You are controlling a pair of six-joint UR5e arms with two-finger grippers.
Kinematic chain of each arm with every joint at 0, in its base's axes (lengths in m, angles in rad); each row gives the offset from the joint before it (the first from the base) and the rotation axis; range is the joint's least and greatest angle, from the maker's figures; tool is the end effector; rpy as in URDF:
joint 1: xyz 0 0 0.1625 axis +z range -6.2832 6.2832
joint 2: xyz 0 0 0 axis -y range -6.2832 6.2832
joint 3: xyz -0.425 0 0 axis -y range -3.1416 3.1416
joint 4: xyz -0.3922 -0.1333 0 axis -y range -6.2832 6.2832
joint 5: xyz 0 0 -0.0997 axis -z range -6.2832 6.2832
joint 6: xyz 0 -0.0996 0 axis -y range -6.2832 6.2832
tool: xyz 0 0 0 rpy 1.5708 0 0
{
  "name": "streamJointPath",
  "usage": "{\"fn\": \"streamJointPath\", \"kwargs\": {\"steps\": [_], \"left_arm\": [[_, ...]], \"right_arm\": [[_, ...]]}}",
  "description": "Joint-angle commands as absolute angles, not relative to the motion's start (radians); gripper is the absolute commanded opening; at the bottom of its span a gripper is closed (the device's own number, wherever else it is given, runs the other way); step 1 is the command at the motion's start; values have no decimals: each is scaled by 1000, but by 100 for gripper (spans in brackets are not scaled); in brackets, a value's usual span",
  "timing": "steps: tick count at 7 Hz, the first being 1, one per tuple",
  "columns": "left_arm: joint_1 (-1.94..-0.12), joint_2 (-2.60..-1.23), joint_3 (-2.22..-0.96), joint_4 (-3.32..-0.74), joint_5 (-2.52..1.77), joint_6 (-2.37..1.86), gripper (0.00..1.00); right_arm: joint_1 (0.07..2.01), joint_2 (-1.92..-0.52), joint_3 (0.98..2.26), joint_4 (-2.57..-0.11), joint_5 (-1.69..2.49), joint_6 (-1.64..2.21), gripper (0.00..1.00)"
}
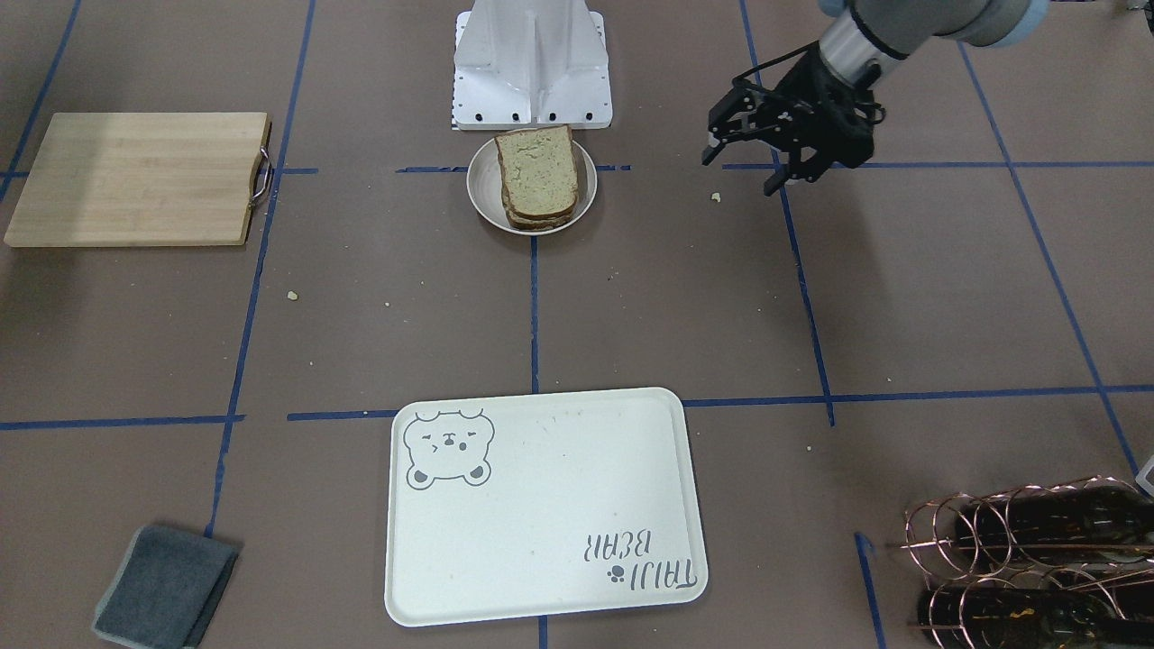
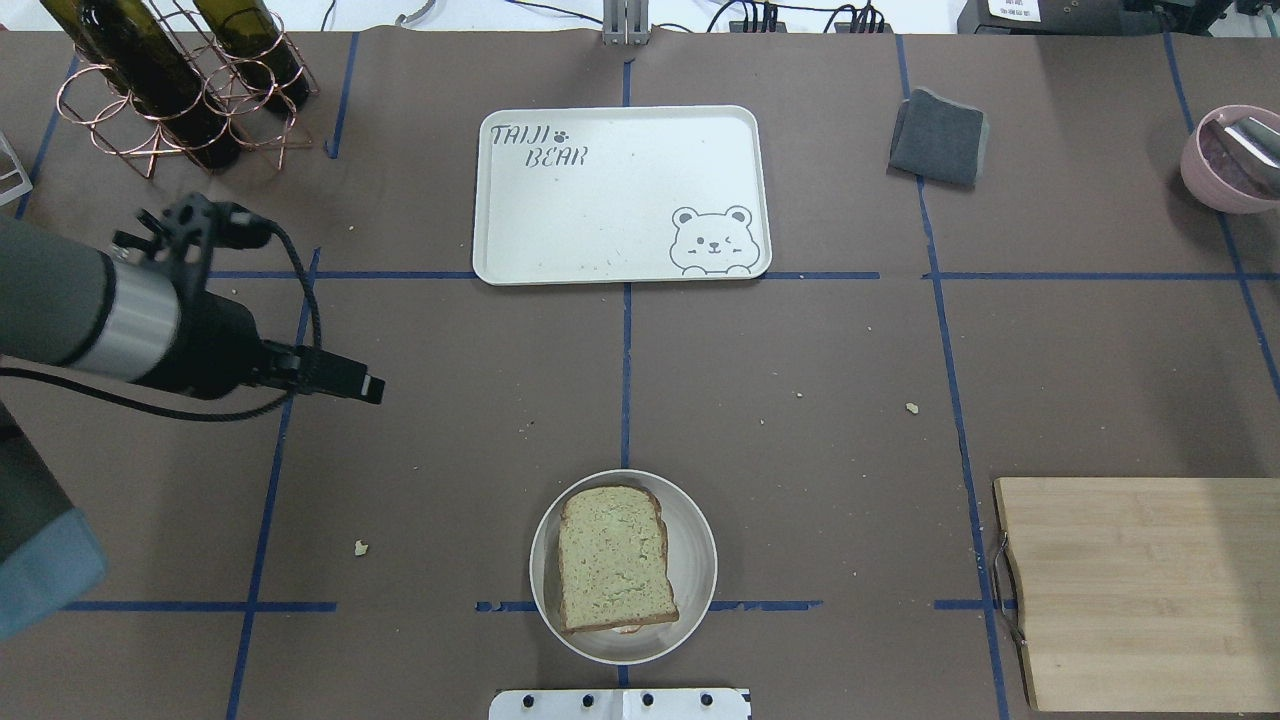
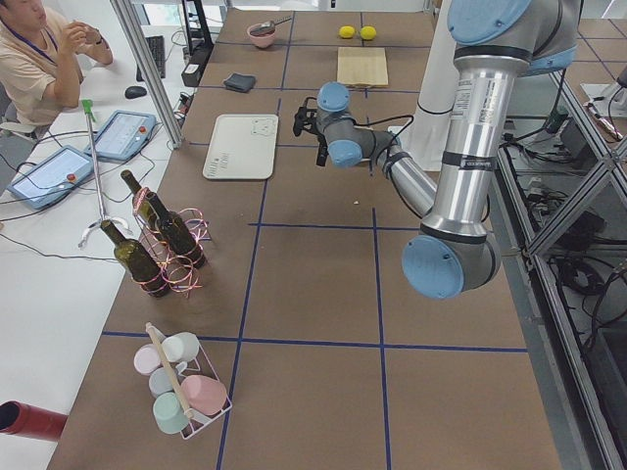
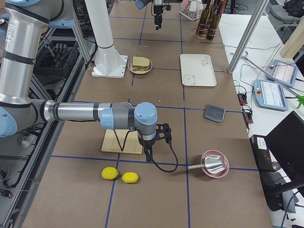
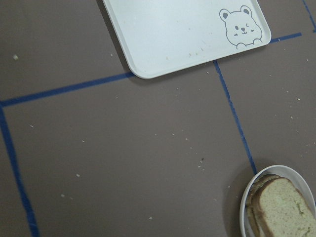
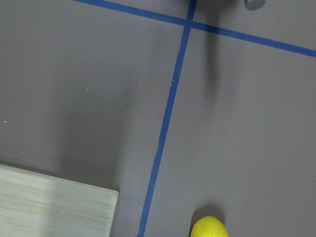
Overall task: Make sandwich and place on tray
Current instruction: 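Lower the left gripper to the rim of the white plate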
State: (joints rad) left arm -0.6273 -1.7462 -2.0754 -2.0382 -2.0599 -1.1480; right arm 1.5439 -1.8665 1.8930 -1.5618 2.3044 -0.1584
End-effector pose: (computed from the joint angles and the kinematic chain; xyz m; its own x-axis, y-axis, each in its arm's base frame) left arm 0.3542 -0.3637 0.2796 0.3736 0.1765 -0.9106 0.0198 0.9800 0.1981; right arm 0.0566 -0.3721 0.6291 0.7283 -0.2008 0.6552 0.1436 0.9796 0.1406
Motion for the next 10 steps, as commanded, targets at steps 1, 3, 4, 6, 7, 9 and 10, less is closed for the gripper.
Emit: {"fn": "streamJointPath", "kwargs": {"steps": [1,3,4,6,7,9,10], "left_arm": [[-417,-1810,-2008,-2037,-1874,-1387,85],[-312,-1896,-1913,-2040,-1752,-1543,60],[-280,-1901,-1896,-2042,-1723,-1554,55],[-240,-1910,-1879,-2043,-1710,-1555,52],[-232,-1922,-1862,-2045,-1710,-1555,49],[-216,-1931,-1855,-2045,-1709,-1555,46],[-215,-1931,-1853,-2045,-1709,-1555,34]], "right_arm": [[1545,-1874,1885,-1560,2296,-149,100],[1545,-1878,1871,-1554,2296,-149,100],[1545,-1878,1870,-1554,2296,-149,100],[1546,-1879,1870,-1554,2296,-150,100],[1548,-1879,1870,-1554,2296,-150,100],[1548,-1879,1867,-1554,2295,-152,100],[1548,-1879,1861,-1552,2295,-152,100]]}}
